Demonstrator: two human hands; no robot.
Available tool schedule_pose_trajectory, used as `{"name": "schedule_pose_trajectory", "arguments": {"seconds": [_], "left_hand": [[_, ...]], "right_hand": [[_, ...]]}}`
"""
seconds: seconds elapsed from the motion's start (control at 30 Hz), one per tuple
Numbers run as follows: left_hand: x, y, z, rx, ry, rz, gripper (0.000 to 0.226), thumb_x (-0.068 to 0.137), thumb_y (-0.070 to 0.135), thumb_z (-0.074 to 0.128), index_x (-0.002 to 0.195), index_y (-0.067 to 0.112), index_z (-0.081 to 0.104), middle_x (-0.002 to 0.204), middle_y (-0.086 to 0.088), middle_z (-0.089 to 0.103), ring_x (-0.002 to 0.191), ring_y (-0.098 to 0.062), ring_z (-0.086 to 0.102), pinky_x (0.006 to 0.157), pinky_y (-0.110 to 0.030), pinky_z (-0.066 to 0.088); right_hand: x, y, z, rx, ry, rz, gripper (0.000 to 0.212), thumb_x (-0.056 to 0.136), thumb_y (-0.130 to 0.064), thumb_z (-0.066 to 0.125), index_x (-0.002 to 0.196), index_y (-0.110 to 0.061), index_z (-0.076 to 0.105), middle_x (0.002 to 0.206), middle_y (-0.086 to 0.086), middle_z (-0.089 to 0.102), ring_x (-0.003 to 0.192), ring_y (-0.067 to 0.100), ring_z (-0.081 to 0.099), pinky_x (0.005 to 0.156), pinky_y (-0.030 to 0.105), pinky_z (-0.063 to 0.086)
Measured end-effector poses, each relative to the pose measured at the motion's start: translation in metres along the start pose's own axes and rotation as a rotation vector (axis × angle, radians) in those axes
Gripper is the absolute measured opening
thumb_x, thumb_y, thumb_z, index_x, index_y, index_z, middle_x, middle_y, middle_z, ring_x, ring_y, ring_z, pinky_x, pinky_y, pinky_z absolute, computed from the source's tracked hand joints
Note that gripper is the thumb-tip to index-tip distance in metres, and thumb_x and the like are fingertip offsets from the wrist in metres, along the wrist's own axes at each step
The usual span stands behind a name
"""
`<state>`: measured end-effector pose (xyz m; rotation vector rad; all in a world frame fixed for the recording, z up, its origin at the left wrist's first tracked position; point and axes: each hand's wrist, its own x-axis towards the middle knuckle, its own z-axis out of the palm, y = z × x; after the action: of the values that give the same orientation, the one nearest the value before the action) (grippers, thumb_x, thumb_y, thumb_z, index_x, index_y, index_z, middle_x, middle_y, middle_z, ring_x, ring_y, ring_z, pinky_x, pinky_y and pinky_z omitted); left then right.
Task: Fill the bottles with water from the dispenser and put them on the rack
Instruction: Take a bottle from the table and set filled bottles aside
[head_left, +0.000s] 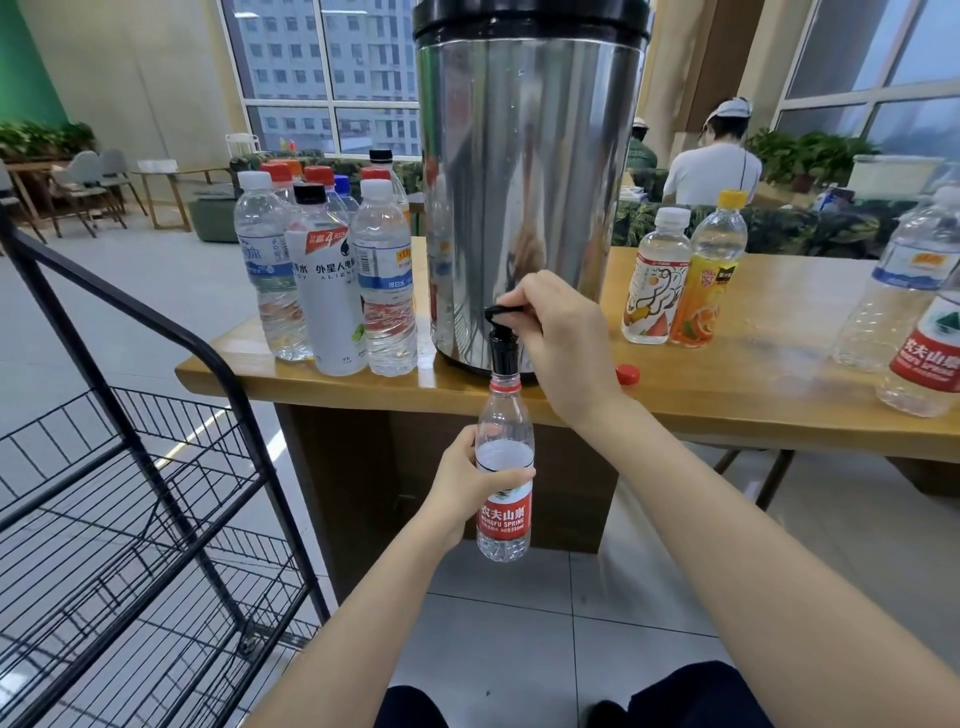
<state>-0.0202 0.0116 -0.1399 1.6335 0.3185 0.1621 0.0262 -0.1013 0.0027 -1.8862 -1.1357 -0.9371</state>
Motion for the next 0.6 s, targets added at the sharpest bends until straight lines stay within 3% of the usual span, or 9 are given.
{"name": "schedule_pose_trajectory", "arguments": {"seconds": [0.23,0.3,0.37,0.5,0.6], "left_hand": [[-0.001,0.000,0.002,-0.002,0.018,-0.007,0.061,0.073,0.021,0.085,0.125,0.025,0.052,0.116,0.001,0.064,0.104,-0.019,0.063,0.089,-0.037,0.055],[-0.001,0.001,0.002,0.005,0.023,-0.009,0.061,0.073,0.021,0.085,0.124,0.026,0.051,0.116,0.001,0.064,0.103,-0.019,0.063,0.088,-0.036,0.055],[-0.002,0.002,0.002,0.012,0.029,-0.007,0.061,0.073,0.021,0.085,0.124,0.026,0.051,0.116,0.002,0.063,0.103,-0.018,0.063,0.086,-0.034,0.055],[0.000,0.002,0.005,0.036,0.061,-0.008,0.063,0.072,0.023,0.086,0.125,0.026,0.050,0.117,0.002,0.062,0.105,-0.019,0.062,0.091,-0.038,0.054],[0.000,0.002,0.005,0.041,0.066,-0.006,0.064,0.072,0.023,0.086,0.126,0.025,0.050,0.118,0.000,0.063,0.106,-0.019,0.062,0.091,-0.038,0.054]], "right_hand": [[-0.032,0.017,-0.011,0.046,-0.129,-0.037,0.017,0.085,0.007,0.063,0.100,-0.001,0.066,0.099,0.011,0.064,0.095,0.019,0.063,0.085,0.014,0.050],[-0.031,0.019,-0.013,0.051,-0.142,-0.039,0.016,0.086,0.005,0.065,0.100,-0.002,0.066,0.100,0.011,0.064,0.096,0.019,0.064,0.087,0.018,0.052],[-0.029,0.019,-0.014,0.052,-0.160,-0.037,0.014,0.087,-0.008,0.068,0.100,-0.003,0.067,0.101,0.009,0.064,0.095,0.018,0.064,0.082,0.027,0.055],[-0.027,0.013,-0.012,0.029,-0.132,0.030,0.037,0.084,-0.044,0.063,0.092,-0.008,0.067,0.099,0.004,0.063,0.088,0.015,0.061,0.071,0.030,0.055],[-0.026,0.010,-0.010,-0.075,-0.083,0.050,0.040,0.084,-0.050,0.061,0.090,-0.012,0.069,0.094,0.001,0.066,0.082,0.013,0.061,0.063,0.032,0.055]]}}
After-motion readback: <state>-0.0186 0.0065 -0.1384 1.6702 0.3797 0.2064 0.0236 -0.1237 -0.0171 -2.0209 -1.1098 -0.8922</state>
